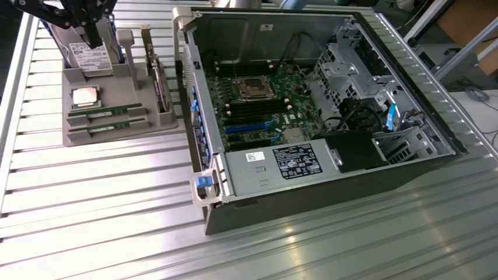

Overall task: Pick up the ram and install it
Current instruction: 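Pick up the ram and move it above insertion slot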

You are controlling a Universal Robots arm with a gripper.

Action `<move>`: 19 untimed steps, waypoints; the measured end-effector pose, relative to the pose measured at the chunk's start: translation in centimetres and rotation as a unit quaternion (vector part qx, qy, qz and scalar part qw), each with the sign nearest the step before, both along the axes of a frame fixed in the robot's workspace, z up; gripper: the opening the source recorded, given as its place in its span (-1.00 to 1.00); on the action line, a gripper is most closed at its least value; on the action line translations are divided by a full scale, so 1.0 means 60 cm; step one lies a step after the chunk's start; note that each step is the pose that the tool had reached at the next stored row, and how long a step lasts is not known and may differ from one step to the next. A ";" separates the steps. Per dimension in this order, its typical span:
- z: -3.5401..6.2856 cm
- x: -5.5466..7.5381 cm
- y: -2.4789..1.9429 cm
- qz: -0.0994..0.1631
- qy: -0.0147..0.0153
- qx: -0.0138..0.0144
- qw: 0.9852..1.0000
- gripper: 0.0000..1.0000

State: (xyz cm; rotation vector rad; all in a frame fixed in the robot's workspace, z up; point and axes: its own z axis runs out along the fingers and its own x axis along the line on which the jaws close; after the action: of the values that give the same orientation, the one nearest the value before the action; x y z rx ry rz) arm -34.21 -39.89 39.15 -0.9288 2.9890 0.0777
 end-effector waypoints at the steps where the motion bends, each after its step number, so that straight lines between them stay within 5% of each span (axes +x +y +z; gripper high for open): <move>1: 0.000 0.000 0.0000 0.009 0.000 0.000 1.000 -0.80; 3: 0.000 0.000 0.0000 0.051 0.000 0.000 0.999 -0.80; 6: 0.000 0.000 0.0000 0.101 0.000 0.000 0.995 -0.80; 10: -0.001 0.000 0.0000 0.163 0.000 0.000 0.987 -0.80; 12: -0.001 0.000 0.0000 0.209 0.000 0.000 0.978 -0.80; 14: -0.001 0.000 -0.0001 0.234 0.000 0.000 0.972 -0.80; 16: -0.001 0.000 0.0000 0.273 0.000 0.000 0.962 -0.80; 18: -0.001 0.000 -0.0001 0.292 0.000 0.000 0.956 -0.80; 19: -0.001 0.000 -0.0001 0.308 0.000 0.000 0.952 -0.80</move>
State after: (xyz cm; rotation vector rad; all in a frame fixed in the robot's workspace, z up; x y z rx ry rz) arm -34.21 -39.90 39.07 -1.8123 2.5717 0.0788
